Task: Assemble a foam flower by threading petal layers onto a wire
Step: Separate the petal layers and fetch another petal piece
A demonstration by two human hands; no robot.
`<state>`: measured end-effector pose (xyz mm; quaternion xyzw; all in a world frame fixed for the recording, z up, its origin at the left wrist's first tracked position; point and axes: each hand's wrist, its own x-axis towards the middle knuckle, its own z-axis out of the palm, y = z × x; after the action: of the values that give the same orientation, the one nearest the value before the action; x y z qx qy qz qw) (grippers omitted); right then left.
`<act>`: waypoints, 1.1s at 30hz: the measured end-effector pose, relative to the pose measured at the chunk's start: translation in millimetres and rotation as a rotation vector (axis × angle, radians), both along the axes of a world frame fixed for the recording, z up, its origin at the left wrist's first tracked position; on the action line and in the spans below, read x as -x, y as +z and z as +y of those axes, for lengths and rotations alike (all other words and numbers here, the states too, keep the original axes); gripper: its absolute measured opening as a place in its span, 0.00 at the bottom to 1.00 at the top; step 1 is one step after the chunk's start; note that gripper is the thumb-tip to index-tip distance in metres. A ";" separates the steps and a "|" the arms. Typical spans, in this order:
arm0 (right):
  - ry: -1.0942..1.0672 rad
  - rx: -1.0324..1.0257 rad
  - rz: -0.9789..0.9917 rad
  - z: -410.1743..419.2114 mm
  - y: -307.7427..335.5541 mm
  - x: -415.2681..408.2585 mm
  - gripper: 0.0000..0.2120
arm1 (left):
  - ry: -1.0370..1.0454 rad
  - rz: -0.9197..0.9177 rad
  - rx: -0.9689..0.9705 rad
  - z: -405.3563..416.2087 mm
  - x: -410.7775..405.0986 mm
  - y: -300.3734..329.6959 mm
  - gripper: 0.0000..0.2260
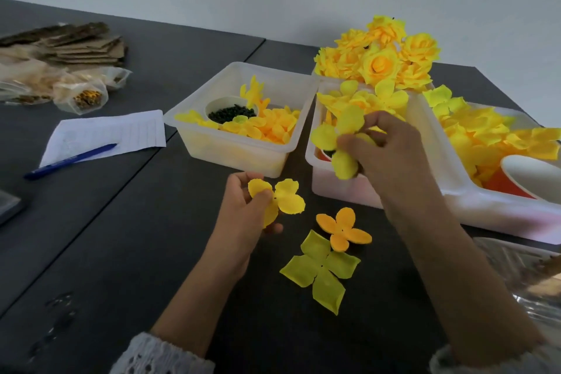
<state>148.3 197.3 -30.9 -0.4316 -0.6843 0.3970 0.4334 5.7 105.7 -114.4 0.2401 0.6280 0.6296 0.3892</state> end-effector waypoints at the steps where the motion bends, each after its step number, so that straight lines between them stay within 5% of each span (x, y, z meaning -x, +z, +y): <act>1: -0.017 -0.031 -0.002 15.1 6.2 18.0 0.06 | 0.011 0.014 -0.008 0.6 0.7 -1.6 0.11; 7: 0.127 0.058 -0.252 87.5 13.0 100.8 0.19 | 0.106 0.213 -0.133 5.2 9.9 -0.8 0.10; 10: 0.070 -0.233 -0.512 90.8 9.9 102.5 0.21 | 0.173 0.303 -0.223 10.1 22.6 8.3 0.10; 13: 0.086 -0.308 -0.392 66.1 5.8 90.7 0.16 | 0.219 0.311 -0.297 15.0 33.4 16.5 0.11; 17: 0.418 0.135 -0.528 20.8 -6.6 70.2 0.19 | 0.237 0.256 -0.356 21.2 35.9 18.3 0.10; 20: 0.499 0.281 -0.326 5.1 -17.9 57.3 0.11 | 0.224 0.249 -0.367 21.8 32.0 15.7 0.11; 33: 0.376 0.056 -0.263 -18.8 -39.2 38.8 0.14 | 0.121 0.326 -0.358 6.9 15.1 10.2 0.13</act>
<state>109.5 178.6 -70.1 -0.3565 -0.7918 0.4301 0.2469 -9.4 112.6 -104.2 0.3655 0.5741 0.7062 0.1954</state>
